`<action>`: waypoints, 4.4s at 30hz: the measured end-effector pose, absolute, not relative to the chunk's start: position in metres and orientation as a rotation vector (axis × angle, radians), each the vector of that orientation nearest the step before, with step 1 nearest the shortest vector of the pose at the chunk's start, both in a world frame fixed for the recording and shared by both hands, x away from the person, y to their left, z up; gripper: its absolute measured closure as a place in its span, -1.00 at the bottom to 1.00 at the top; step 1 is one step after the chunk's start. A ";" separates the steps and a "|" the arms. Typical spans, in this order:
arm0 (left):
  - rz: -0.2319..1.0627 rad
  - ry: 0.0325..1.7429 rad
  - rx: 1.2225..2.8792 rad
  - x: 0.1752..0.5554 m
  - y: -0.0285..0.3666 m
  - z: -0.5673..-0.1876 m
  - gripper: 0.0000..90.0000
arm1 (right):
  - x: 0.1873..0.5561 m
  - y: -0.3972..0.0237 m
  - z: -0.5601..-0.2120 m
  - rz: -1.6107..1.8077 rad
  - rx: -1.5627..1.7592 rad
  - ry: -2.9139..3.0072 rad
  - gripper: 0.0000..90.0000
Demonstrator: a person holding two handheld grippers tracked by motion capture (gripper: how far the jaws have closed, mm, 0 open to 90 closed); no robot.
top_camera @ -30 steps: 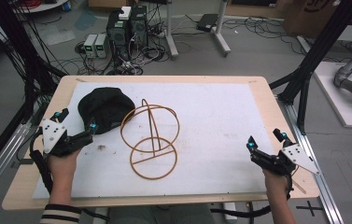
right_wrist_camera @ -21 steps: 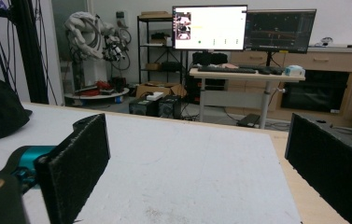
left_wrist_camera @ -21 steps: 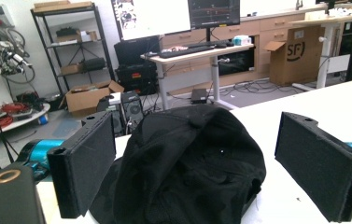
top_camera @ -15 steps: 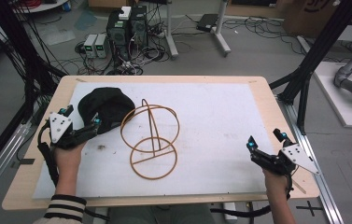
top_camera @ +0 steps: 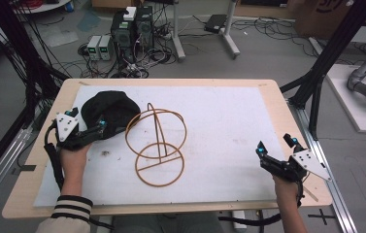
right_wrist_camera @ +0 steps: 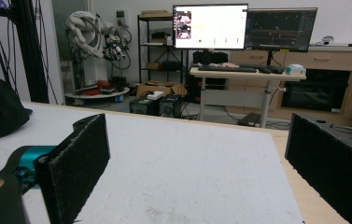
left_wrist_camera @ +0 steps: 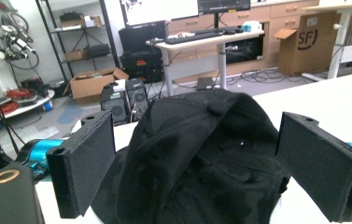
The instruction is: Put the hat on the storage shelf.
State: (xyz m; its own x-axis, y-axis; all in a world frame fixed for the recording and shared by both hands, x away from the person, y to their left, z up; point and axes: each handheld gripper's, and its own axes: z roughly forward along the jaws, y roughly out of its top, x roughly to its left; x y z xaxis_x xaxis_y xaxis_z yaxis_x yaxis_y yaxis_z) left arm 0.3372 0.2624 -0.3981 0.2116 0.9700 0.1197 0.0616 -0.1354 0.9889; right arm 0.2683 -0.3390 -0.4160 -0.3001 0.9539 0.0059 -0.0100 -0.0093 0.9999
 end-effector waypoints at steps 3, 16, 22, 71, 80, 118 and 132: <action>1.100 1.068 1.447 0.343 0.265 -0.402 -0.73 | 0.269 -0.339 -0.417 1.438 1.043 1.424 -0.87; 1.083 1.104 1.461 0.354 0.269 -0.414 -0.72 | 0.270 -0.338 -0.418 1.432 1.049 1.427 -0.87; 1.084 1.132 1.457 0.363 0.273 -0.421 -0.72 | 0.270 -0.337 -0.419 1.428 1.048 1.433 -0.87; 1.092 1.184 1.502 0.375 0.270 -0.433 0.69 | 0.272 -0.335 -0.423 1.409 1.042 1.447 -0.87; 1.089 1.181 1.465 0.374 0.268 -0.431 0.87 | 0.272 -0.336 -0.423 1.411 1.049 1.446 -0.87; 1.090 1.068 1.279 0.356 0.256 -0.371 0.94 | 0.272 -0.335 -0.420 1.423 1.042 1.435 -0.87; 1.111 1.030 1.241 0.346 0.252 -0.338 0.94 | 0.271 -0.336 -0.419 1.432 1.050 1.427 -0.87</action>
State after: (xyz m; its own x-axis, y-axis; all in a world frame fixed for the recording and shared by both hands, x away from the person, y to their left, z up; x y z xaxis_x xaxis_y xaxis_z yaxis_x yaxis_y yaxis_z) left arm 0.3458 0.2520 -0.3381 0.1753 0.9845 0.0085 -0.0662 0.0032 0.9978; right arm 0.2715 -0.3358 -0.4192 -0.2990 0.9543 0.0015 -0.0016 -0.0021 1.0000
